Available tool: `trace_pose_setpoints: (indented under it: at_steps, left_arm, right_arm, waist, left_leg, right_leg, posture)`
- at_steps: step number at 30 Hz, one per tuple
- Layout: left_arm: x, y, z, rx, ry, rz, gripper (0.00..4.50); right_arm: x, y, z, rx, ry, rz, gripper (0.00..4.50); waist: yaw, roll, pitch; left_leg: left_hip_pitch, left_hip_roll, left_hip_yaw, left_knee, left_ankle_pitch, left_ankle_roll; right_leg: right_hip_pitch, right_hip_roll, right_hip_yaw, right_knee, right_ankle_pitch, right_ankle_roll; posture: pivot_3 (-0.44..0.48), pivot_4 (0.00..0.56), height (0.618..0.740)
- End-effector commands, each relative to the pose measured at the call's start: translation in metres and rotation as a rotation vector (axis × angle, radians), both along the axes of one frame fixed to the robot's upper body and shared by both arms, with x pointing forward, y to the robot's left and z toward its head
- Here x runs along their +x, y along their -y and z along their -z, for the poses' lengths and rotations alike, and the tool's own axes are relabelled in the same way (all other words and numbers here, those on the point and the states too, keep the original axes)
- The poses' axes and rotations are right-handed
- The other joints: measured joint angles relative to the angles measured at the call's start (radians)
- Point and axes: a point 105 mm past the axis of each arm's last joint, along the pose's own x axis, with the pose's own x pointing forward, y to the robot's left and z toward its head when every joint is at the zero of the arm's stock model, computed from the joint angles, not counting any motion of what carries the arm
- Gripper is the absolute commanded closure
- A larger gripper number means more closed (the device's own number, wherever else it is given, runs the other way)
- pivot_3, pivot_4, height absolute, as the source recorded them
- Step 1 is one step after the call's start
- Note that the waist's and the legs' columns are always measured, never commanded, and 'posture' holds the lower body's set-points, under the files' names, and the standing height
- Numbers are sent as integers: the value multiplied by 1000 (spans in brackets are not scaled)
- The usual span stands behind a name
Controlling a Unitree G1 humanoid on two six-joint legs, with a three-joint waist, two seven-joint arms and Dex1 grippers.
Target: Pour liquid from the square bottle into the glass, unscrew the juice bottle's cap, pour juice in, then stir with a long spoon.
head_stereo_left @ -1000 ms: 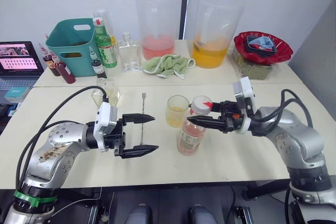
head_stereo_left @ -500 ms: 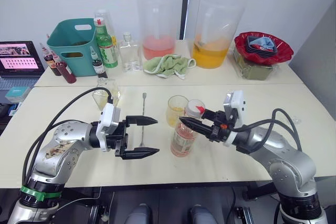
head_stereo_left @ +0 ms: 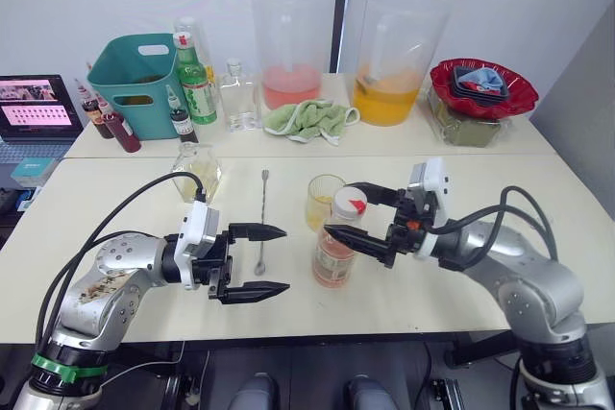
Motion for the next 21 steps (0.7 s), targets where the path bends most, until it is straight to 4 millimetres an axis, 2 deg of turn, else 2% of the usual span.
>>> trace_pose_setpoints:
  at_steps: [1, 5, 10, 20, 21]
  left_arm:
    - [-2, -1, -12, 7, 67, -1, 0]
    - [-1, -4, -14, 12, 82, -27, 0]
    - [-2, -8, -18, 2, 99, -85, 0]
    - [-8, -11, -19, 6, 104, -132, 0]
    - [-8, -12, -19, 6, 104, -134, 0]
  right_arm:
    - [-3, 9, -17, 1, 70, -98, 37]
    - [-5, 11, -16, -54, 90, -221, 37]
    - [0, 8, -11, -70, 132, -290, 37]
    - [6, -9, 0, -70, 114, -319, 37]
    - [7, -10, -1, -67, 115, -317, 273]
  waist:
    - [-1, 0, 0]
    - [-2, 0, 0]
    - [-2, 0, 0]
    - [3, 0, 0]
    - [2, 0, 0]
  left_leg:
    - [0, 0, 0, 0, 0, 0]
    - [0, 0, 0, 0, 0, 0]
    - [0, 1, 0, 0, 0, 0]
    - [0, 0, -1, 0, 0, 0]
    - [0, 0, -1, 0, 0, 0]
  right_leg:
    - [0, 0, 0, 0, 0, 0]
    - [0, 0, 0, 0, 0, 0]
    - [0, 0, 0, 0, 0, 0]
    - [0, -2, 0, 1, 0, 0]
    - [0, -1, 0, 1, 0, 0]
  posture:
    - [0, 150, 740]
    - [0, 150, 740]
    - [0, 150, 740]
    - [0, 150, 740]
    - [0, 150, 740]
